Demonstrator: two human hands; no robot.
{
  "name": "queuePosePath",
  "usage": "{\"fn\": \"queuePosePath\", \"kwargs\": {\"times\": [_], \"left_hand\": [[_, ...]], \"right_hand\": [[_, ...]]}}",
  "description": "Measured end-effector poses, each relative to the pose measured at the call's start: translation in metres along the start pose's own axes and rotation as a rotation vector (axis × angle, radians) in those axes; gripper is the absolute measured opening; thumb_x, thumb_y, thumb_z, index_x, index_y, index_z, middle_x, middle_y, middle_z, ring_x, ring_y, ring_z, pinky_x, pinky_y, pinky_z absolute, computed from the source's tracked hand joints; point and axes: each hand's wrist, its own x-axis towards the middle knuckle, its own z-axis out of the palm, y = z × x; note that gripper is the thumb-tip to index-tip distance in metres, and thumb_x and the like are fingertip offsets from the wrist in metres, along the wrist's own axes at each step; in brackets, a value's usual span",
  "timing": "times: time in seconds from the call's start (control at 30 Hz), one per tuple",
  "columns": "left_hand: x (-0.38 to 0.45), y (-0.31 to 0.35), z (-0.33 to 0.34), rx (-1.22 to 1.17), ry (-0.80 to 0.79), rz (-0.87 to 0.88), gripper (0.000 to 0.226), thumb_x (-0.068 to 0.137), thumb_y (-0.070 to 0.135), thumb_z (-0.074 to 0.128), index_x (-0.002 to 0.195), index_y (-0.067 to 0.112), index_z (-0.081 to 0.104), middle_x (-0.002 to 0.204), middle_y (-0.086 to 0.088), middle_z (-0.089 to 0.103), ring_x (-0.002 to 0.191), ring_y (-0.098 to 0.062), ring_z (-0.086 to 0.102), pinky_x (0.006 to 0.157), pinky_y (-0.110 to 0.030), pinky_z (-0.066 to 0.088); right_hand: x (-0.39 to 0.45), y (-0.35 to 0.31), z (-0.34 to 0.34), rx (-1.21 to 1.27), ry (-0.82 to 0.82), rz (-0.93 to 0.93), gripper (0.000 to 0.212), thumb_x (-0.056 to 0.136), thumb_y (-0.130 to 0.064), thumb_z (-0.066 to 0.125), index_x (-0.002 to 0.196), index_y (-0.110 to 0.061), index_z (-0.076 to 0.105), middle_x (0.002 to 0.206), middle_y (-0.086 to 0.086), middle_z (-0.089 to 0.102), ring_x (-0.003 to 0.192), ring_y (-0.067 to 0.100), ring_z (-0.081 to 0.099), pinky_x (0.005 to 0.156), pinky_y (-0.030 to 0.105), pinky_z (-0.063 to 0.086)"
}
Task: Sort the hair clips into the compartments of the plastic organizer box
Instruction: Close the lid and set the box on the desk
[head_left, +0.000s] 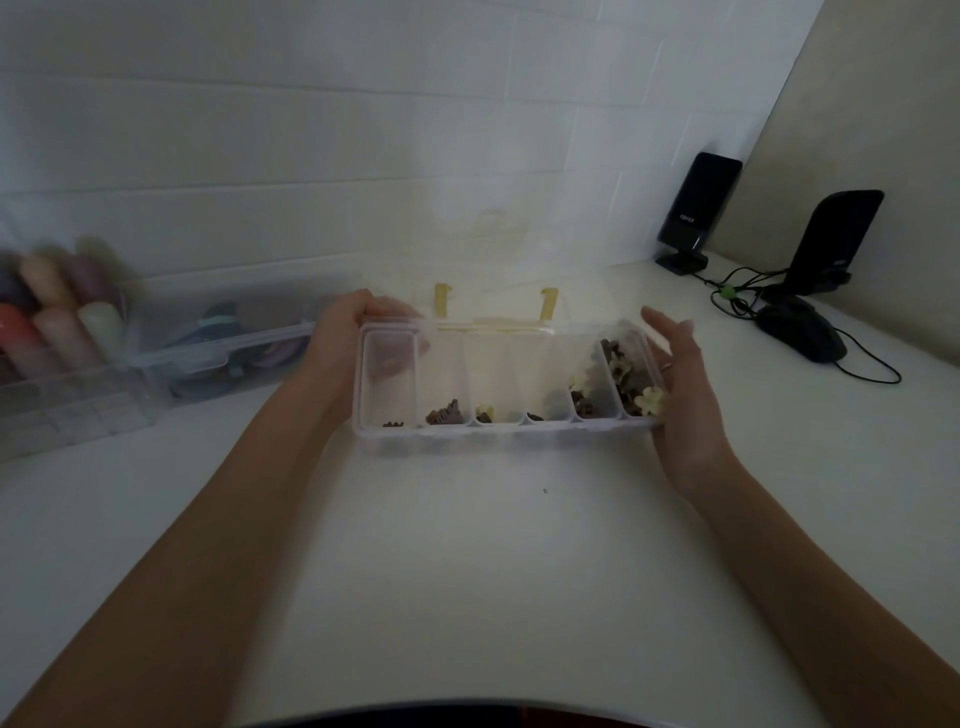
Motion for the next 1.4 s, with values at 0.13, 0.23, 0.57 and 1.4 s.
{"fn": "queuePosePath", "kwargs": {"times": [0.13, 0.23, 0.57, 1.4], "left_hand": [[0.002, -0.008, -0.001, -0.019, -0.162, 0.046, 0.05, 0.082, 0.006, 0.05, 0.128, 0.028, 0.051, 0.094, -0.011, 0.066, 0.073, -0.015, 0.067, 0.065, -0.026, 0.057], [0.005, -0.007, -0.007, -0.213, -0.28, 0.075, 0.073, 0.056, 0.028, 0.073, 0.127, 0.028, 0.055, 0.115, -0.009, 0.063, 0.097, -0.016, 0.065, 0.088, -0.027, 0.051], [0.007, -0.012, -0.004, -0.36, -0.156, 0.043, 0.053, 0.092, 0.049, 0.034, 0.084, 0.02, 0.078, 0.098, -0.008, 0.072, 0.096, -0.019, 0.062, 0.104, -0.034, 0.041], [-0.007, 0.002, -0.023, 0.141, -0.495, -0.006, 0.066, 0.071, -0.001, 0.06, 0.128, 0.032, 0.051, 0.109, -0.009, 0.066, 0.083, -0.018, 0.069, 0.066, -0.024, 0.056]], "right_hand": [[-0.003, -0.003, -0.005, 0.247, -0.022, 0.144, 0.053, 0.092, -0.061, 0.031, 0.128, -0.029, 0.054, 0.118, 0.003, 0.066, 0.107, 0.024, 0.064, 0.082, 0.041, 0.052], [0.0, -0.002, -0.008, 0.404, 0.014, 0.182, 0.055, 0.092, -0.059, 0.033, 0.128, -0.023, 0.055, 0.119, 0.001, 0.067, 0.111, 0.024, 0.062, 0.094, 0.046, 0.048], [0.005, 0.002, -0.006, 0.513, -0.002, 0.185, 0.061, 0.09, -0.063, 0.031, 0.128, -0.023, 0.057, 0.122, -0.004, 0.065, 0.117, 0.019, 0.058, 0.102, 0.047, 0.042], [-0.016, 0.023, -0.006, 0.022, 0.18, -0.172, 0.036, 0.095, -0.03, 0.051, 0.13, -0.036, 0.044, 0.123, 0.008, 0.057, 0.104, 0.021, 0.059, 0.095, 0.041, 0.047]]}}
